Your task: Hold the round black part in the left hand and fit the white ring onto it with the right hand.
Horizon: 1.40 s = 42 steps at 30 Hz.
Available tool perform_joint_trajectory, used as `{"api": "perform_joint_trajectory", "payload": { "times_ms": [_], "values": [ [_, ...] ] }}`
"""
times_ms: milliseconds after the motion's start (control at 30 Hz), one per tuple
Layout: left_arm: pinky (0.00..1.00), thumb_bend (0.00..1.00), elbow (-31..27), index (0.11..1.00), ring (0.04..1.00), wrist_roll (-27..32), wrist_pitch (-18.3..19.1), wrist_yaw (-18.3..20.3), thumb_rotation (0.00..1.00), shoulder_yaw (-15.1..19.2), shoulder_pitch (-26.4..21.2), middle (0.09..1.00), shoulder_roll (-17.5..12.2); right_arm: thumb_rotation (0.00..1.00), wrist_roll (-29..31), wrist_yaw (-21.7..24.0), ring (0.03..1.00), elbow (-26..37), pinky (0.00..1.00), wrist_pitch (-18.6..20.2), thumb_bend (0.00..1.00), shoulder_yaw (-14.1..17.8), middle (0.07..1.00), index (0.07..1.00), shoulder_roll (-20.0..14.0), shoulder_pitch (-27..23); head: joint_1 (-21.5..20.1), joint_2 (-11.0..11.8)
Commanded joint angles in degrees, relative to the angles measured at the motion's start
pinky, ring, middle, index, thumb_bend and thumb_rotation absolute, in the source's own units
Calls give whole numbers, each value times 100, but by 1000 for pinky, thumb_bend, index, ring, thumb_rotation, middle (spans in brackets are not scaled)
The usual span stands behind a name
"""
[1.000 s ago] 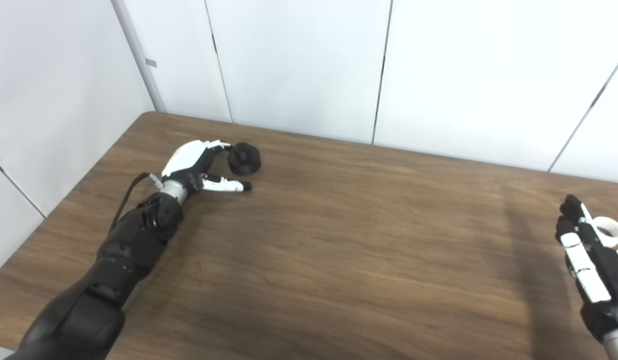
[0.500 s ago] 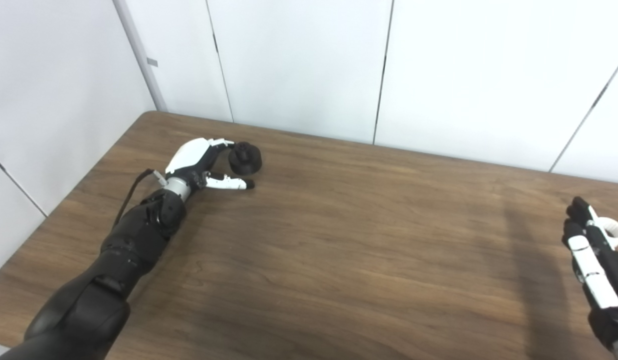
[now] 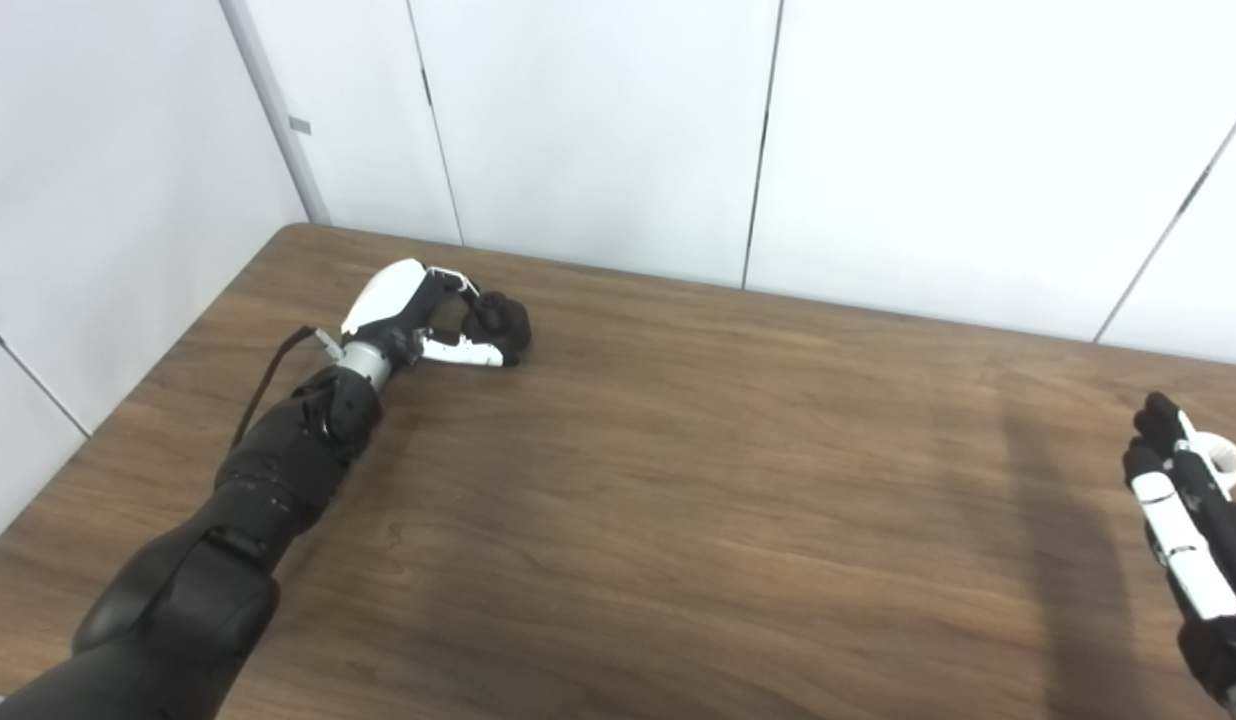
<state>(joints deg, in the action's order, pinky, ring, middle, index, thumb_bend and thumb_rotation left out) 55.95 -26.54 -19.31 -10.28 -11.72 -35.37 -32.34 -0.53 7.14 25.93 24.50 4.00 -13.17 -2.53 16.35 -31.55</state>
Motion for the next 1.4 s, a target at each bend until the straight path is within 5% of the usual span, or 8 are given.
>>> {"api": "perform_joint_trajectory", "payload": {
  "times_ms": [0, 567, 1000, 1367],
  "values": [
    [1000, 524, 84, 484, 861, -27, -179, 25, 54, -71, -184, 736, -67, 761, -59, -39, 1000, 202, 1000, -129, 58, -13, 1000, 1000, -43, -115, 4, -15],
    [1000, 524, -307, 484, 867, 34, -321, 116, 54, -123, 55, 739, -119, 779, -144, -60, 1000, 22, 1000, -302, 101, -10, 1000, 1000, -9, -167, -283, -71],
    [1000, 524, -2684, 483, 892, -71, -539, 559, 52, -92, 935, 741, -1, 788, -176, -11, 995, -490, 968, -992, 244, -42, 988, 978, -62, -296, -664, -131],
    [1000, 523, -3881, 482, 912, -81, -516, 1154, 52, -160, 1214, 736, 327, 785, -266, -8, 984, -587, 937, -1203, 333, -136, 980, 959, -40, -332, -1003, -198]
  ]
}}
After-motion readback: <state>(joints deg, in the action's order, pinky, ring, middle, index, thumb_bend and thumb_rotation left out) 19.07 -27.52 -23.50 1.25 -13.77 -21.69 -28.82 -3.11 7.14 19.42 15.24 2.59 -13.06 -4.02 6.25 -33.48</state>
